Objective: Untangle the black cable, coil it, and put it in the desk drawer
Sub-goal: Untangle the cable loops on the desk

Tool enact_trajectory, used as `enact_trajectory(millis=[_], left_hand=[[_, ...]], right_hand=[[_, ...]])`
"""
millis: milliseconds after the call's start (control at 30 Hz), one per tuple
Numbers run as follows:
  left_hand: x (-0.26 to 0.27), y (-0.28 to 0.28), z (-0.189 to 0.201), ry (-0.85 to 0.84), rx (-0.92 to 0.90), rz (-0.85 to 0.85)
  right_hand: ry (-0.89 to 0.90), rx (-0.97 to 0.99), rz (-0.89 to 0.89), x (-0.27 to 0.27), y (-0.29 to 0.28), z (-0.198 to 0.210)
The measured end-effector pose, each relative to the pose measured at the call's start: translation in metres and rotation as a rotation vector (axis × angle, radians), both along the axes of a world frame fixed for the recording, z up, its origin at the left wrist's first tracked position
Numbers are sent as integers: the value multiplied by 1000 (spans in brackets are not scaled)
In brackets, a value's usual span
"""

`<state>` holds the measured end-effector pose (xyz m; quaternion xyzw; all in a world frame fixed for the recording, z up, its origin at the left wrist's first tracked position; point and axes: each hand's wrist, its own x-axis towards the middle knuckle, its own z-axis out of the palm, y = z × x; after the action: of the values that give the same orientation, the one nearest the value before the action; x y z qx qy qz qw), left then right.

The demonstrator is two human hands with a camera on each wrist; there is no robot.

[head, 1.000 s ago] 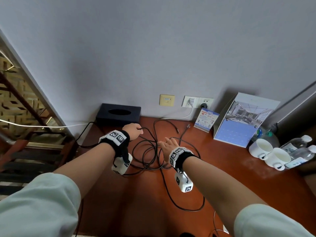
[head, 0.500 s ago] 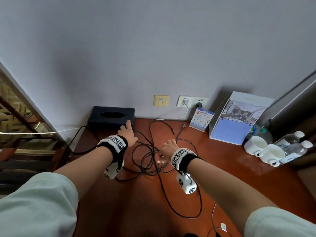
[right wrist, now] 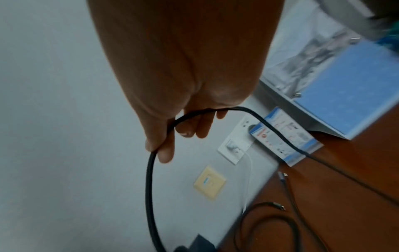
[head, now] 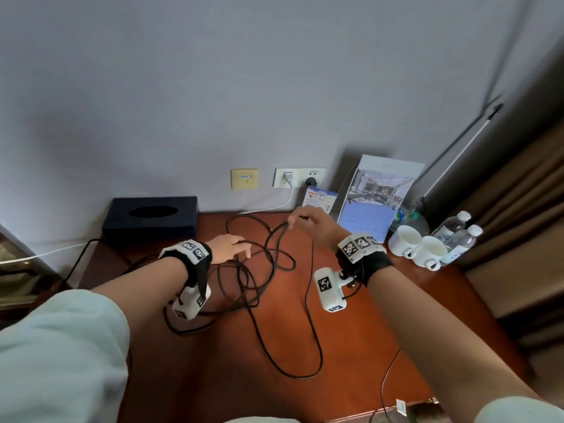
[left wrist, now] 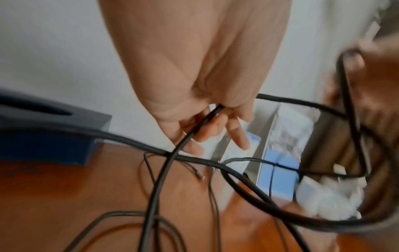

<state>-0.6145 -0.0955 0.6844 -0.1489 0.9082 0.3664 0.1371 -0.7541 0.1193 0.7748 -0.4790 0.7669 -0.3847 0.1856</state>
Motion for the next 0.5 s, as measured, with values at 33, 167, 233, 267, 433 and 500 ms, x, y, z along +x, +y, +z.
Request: enact_trajectory(millis=[33, 167, 233, 267, 433, 500], left_hand=[[-1, -2, 4, 45, 68, 74], [3, -6, 27, 226, 287, 327], [3, -9, 39, 286, 332, 406], [4, -11, 45, 319, 353, 468], [17, -25, 54, 442, 352, 670], [24, -29, 57, 489, 288, 719]], right_hand=[[-88, -42, -83, -5, 8, 1], [-337, -214, -520, -28, 37, -15], [-444, -251, -705, -34, 47, -22], [-474, -243, -769, -37, 52, -25], [-522, -158, -934, -51, 71, -28], [-554, -113, -927, -54, 78, -24]])
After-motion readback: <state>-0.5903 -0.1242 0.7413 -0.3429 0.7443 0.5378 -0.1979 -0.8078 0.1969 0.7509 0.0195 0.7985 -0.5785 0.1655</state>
